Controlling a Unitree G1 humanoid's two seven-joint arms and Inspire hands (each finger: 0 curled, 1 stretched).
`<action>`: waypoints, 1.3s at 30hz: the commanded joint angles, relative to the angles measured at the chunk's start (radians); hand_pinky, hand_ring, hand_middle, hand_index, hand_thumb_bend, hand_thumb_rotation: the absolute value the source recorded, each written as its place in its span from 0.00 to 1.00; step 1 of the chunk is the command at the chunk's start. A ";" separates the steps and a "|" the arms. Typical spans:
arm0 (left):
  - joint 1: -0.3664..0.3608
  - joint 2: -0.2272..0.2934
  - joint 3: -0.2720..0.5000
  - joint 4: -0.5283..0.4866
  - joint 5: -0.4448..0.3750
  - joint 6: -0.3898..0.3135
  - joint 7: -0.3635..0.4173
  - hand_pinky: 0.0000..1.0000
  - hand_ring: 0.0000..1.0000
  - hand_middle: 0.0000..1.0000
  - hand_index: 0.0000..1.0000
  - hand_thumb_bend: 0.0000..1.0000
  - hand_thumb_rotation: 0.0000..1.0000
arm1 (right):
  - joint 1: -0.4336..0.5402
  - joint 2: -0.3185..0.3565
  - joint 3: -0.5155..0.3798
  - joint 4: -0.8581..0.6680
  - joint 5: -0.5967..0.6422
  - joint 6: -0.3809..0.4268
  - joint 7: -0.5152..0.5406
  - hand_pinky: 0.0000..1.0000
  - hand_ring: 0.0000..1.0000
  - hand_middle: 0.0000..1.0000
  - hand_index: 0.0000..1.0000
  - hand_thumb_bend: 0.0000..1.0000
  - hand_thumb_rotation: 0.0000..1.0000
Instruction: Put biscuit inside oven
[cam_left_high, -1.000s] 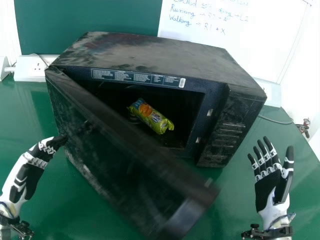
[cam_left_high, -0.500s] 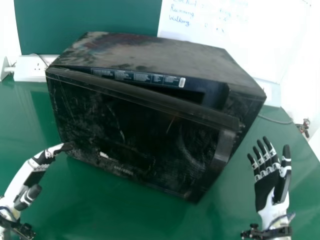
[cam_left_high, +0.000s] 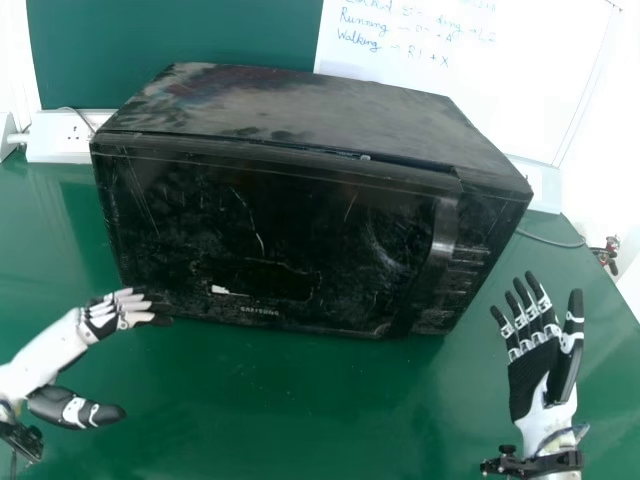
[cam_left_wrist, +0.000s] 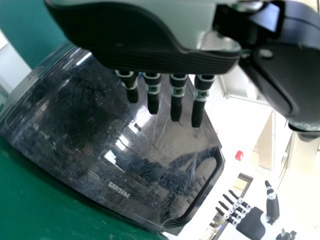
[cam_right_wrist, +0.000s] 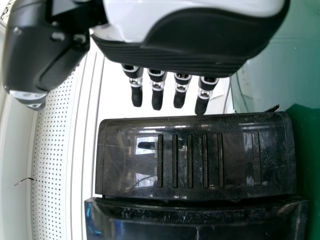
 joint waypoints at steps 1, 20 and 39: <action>0.005 0.027 -0.004 -0.013 0.027 -0.007 0.032 1.00 1.00 1.00 1.00 1.00 1.00 | -0.012 -0.003 -0.001 0.013 0.000 -0.001 0.001 0.91 1.00 1.00 0.99 0.93 0.93; -0.121 0.215 -0.070 -0.177 0.291 0.268 0.155 1.00 1.00 1.00 1.00 1.00 1.00 | -0.021 0.004 0.012 0.021 -0.027 -0.001 0.007 0.98 1.00 1.00 0.96 0.79 0.79; -0.295 0.229 -0.184 -0.135 0.341 0.393 0.217 1.00 1.00 1.00 1.00 1.00 1.00 | -0.031 -0.004 0.012 0.026 -0.036 0.006 0.000 1.00 1.00 1.00 1.00 0.70 0.79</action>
